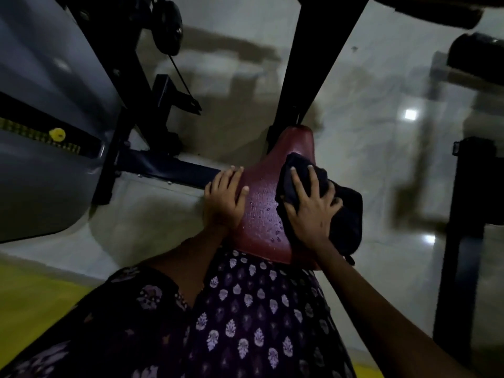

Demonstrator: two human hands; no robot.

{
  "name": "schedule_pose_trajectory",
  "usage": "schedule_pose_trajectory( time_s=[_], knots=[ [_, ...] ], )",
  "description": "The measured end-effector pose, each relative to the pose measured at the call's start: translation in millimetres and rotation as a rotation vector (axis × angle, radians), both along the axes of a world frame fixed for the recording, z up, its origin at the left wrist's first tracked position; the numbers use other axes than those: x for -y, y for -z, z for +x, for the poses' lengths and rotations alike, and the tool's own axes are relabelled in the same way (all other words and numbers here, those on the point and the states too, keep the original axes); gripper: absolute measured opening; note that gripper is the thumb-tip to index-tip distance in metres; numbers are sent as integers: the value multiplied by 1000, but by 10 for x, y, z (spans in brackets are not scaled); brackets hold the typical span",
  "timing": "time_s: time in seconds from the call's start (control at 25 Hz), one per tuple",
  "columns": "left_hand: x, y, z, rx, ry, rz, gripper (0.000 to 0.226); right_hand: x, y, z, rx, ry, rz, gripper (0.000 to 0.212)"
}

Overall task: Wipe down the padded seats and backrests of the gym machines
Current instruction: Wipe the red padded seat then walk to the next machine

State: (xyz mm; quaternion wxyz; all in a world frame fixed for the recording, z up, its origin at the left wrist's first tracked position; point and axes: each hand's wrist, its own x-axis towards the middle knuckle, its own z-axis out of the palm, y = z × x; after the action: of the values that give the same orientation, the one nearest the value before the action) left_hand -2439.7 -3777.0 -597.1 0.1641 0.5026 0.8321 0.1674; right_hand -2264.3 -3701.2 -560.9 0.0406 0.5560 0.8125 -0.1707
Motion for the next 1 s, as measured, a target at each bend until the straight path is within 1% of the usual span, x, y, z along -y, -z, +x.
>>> schedule_pose_trajectory(
  time_s=[0.12,0.32,0.4,0.52,0.64,0.72,0.76,0.8,0.88,1.0],
  knots=[
    [-16,23,-6,-9,-6,-7,52,-213,91,-73,-40,-18,97,64],
    [-18,64,-17,-31,18,-12,52,-741,98,-344,-105,125,12,59],
    [-10,61,-6,-29,19,-6,52,-896,69,-445,-121,145,4,58],
    [-9,65,-17,-3,20,-4,53,-835,41,-401,-120,87,21,57],
    [1,82,-34,11,10,11,52,-399,77,-227,-29,-69,152,61],
    [0,84,-41,17,7,38,51,-268,102,-180,23,-122,167,63],
    [6,84,-43,15,7,43,51,-331,96,-208,24,-133,164,62],
    [12,88,-46,9,6,41,51,-440,82,-271,23,-119,168,60],
    [0,96,-54,6,8,27,52,-737,66,-459,25,-23,158,55],
    [29,106,-65,-5,14,17,53,-1150,24,-750,25,116,36,53]
  ],
)
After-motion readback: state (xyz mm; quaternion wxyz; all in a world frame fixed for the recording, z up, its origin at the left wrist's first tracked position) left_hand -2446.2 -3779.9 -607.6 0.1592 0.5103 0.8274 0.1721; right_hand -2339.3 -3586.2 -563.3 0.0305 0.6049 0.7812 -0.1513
